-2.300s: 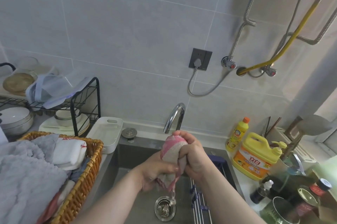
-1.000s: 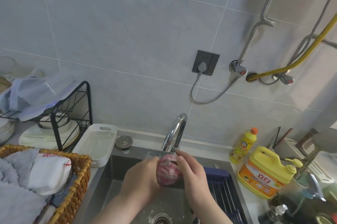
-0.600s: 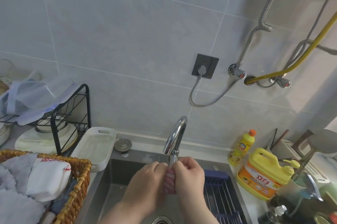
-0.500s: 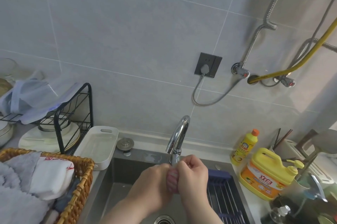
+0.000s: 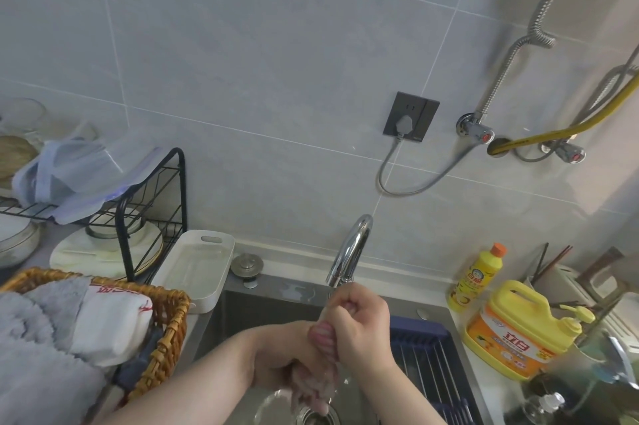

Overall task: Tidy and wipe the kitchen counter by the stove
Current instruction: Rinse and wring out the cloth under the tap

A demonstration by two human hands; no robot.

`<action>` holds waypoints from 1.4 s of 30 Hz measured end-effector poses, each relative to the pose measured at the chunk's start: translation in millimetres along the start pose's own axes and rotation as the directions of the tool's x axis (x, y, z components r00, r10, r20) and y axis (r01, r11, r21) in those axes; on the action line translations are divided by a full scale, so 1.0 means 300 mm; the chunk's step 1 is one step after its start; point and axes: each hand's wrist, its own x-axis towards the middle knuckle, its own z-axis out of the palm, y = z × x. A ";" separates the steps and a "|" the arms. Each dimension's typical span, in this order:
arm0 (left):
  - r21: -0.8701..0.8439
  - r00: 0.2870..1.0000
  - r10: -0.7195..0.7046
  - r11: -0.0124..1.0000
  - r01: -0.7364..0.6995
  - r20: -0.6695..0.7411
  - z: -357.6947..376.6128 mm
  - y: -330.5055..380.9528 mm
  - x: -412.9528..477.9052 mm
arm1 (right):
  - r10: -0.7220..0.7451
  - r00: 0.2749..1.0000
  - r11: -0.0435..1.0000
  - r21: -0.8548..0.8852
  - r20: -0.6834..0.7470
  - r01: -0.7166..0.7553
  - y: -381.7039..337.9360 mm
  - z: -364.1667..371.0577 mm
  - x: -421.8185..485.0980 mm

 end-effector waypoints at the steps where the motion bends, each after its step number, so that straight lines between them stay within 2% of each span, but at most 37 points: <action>1: -0.077 0.999 0.033 0.997 -0.029 0.041 -0.007 -0.017 0.004 | -0.035 0.999 0.999 -0.008 0.014 0.035 0.011 0.000 0.000; 3: -0.185 0.996 0.083 0.980 -0.073 0.045 -0.012 -0.052 0.011 | -0.094 0.995 0.995 -0.042 0.044 0.095 0.028 -0.005 -0.009; 5: -0.149 0.998 0.045 0.987 -0.052 -0.046 0.001 -0.055 0.019 | -0.126 0.987 0.990 -0.058 0.101 0.132 0.030 -0.023 -0.016; 7: 0.169 0.946 0.016 0.985 0.041 -0.324 0.026 -0.034 0.011 | -0.100 0.979 0.991 -0.068 0.177 0.113 0.043 -0.048 -0.028; 9: 0.493 0.813 0.170 0.855 0.159 -0.557 0.039 -0.012 -0.003 | 0.062 0.980 0.998 0.004 0.188 -0.064 0.060 -0.076 -0.048; 10: 0.631 0.726 0.301 0.741 0.230 -0.619 0.037 -0.011 -0.010 | 0.187 0.968 0.978 0.061 0.169 -0.200 0.065 -0.081 -0.053; 11: 0.738 0.639 0.438 0.591 0.326 -0.633 0.027 -0.022 -0.012 | 0.309 0.937 0.936 0.124 0.162 -0.330 0.063 -0.078 -0.055; 12: 0.809 0.578 0.566 0.423 0.409 -0.588 0.012 -0.044 -0.007 | 0.425 0.889 0.879 0.155 0.172 -0.450 0.059 -0.066 -0.052; 13: 0.851 0.569 0.650 0.262 0.454 -0.504 0.004 -0.064 0.000 | 0.520 0.829 0.811 0.185 0.203 -0.554 0.051 -0.052 -0.048; 14: 0.879 0.593 0.688 0.142 0.455 -0.418 0.001 -0.089 0.015 | 0.601 0.761 0.725 0.234 0.246 -0.648 0.033 -0.039 -0.048; 15: 0.891 0.615 0.707 0.050 0.451 -0.351 0.014 -0.095 0.020 | 0.663 0.701 0.636 0.296 0.263 -0.712 0.024 -0.023 -0.042; 16: 0.901 0.622 0.720 0.009 0.433 -0.306 0.026 -0.097 0.028 | 0.698 0.674 0.589 0.342 0.242 -0.732 0.020 -0.011 -0.040; 17: 0.911 0.625 0.728 -0.004 0.413 -0.281 0.035 -0.097 0.036 | 0.709 0.681 0.597 0.360 0.182 -0.717 0.020 0.000 -0.039; 18: 0.916 0.627 0.731 -0.007 0.401 -0.269 0.039 -0.097 0.040 | 0.696 0.713 0.648 0.350 0.090 -0.677 0.023 0.008 -0.039; 20: 0.932 0.648 0.699 0.074 0.355 -0.303 0.045 -0.101 0.046 | 0.617 0.782 0.768 0.287 -0.093 -0.572 0.031 0.014 -0.044; 21: 0.928 0.638 0.684 0.174 0.329 -0.354 0.049 -0.098 0.046 | 0.557 0.817 0.822 0.239 -0.147 -0.517 0.028 0.010 -0.049; 23: 0.877 0.664 0.578 0.376 0.298 -0.474 0.062 -0.069 0.044 | 0.439 0.881 0.897 0.152 -0.180 -0.416 0.034 0.007 -0.056; 24: 0.866 0.683 0.549 0.415 0.277 -0.482 0.070 -0.056 0.045 | 0.395 0.902 0.918 0.129 -0.177 -0.376 0.038 0.004 -0.058; 27: 0.904 0.813 0.435 0.354 0.241 -0.387 0.077 -0.021 0.059 | 0.267 0.954 0.963 0.006 -0.137 -0.269 0.044 -0.013 -0.056; 29: 0.899 0.873 0.347 0.390 0.199 -0.344 0.074 -0.008 0.060 | 0.173 0.981 0.979 -0.092 -0.088 -0.181 0.043 -0.026 -0.052; 32: 0.711 0.900 0.179 0.680 0.179 -0.398 0.066 -0.001 0.055 | 0.049 0.999 0.988 -0.149 -0.017 -0.051 0.052 -0.043 -0.040; 34: 0.578 0.920 0.099 0.802 0.152 -0.379 0.067 0.005 0.042 | -0.088 0.995 0.978 -0.186 0.037 0.094 0.043 -0.049 -0.031; 36: 0.434 0.938 0.084 0.898 0.076 -0.337 0.071 0.003 0.028 | -0.211 0.972 0.949 -0.216 0.100 0.228 0.030 -0.054 -0.018; 39: 0.246 0.964 0.058 0.969 0.007 -0.258 0.079 -0.015 0.014 | -0.309 0.933 0.908 -0.234 0.185 0.348 0.029 -0.064 -0.013; 42: 0.165 0.979 0.035 0.986 -0.001 -0.202 0.065 -0.044 0.009 | -0.372 0.896 0.882 -0.207 0.244 0.423 0.041 -0.059 -0.013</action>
